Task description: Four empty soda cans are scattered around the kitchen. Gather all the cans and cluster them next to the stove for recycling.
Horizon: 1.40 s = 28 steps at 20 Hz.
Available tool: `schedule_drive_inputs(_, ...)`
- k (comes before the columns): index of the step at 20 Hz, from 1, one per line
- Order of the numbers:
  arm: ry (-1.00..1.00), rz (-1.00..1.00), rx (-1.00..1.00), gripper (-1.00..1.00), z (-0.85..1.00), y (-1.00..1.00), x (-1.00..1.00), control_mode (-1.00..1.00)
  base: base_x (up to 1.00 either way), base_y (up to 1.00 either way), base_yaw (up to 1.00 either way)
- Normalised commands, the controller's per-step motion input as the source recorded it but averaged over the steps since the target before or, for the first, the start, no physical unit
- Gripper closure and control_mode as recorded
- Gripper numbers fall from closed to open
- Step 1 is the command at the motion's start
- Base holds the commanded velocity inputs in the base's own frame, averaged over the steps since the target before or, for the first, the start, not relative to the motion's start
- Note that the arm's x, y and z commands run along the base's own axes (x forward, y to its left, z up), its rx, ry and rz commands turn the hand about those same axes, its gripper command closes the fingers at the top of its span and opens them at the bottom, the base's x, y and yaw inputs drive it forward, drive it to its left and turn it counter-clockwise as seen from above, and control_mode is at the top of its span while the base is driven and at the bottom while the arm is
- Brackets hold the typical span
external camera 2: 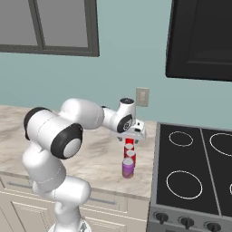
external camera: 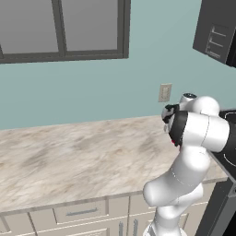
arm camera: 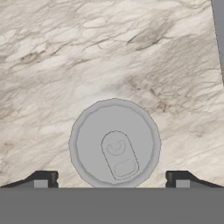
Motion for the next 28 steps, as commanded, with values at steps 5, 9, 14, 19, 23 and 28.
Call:
schedule_drive_inputs(5,-0.10,0.00,-0.01,-1.00,0.54,0.03,-0.11,-1.00,0.00,0.00,0.00)
schedule_drive_inputs(9,-0.16,0.00,0.00,-1.00,0.72,0.12,-0.35,-1.00,0.00,0.00,0.00)
schedule_drive_inputs(14,-0.15,0.00,-0.02,-1.00,0.82,0.12,-0.45,-1.00,0.00,0.00,0.00)
schedule_drive_inputs(19,-0.10,0.00,-0.03,-1.00,0.87,0.10,-0.50,-1.00,0.00,0.00,0.00)
schedule_drive_inputs(23,-0.05,0.00,-0.04,-1.00,0.93,0.15,-0.75,-1.00,0.00,0.00,0.00)
schedule_drive_inputs(28,-0.11,0.00,-0.05,-1.00,0.73,0.22,-0.78,-1.00,0.00,0.00,0.00)
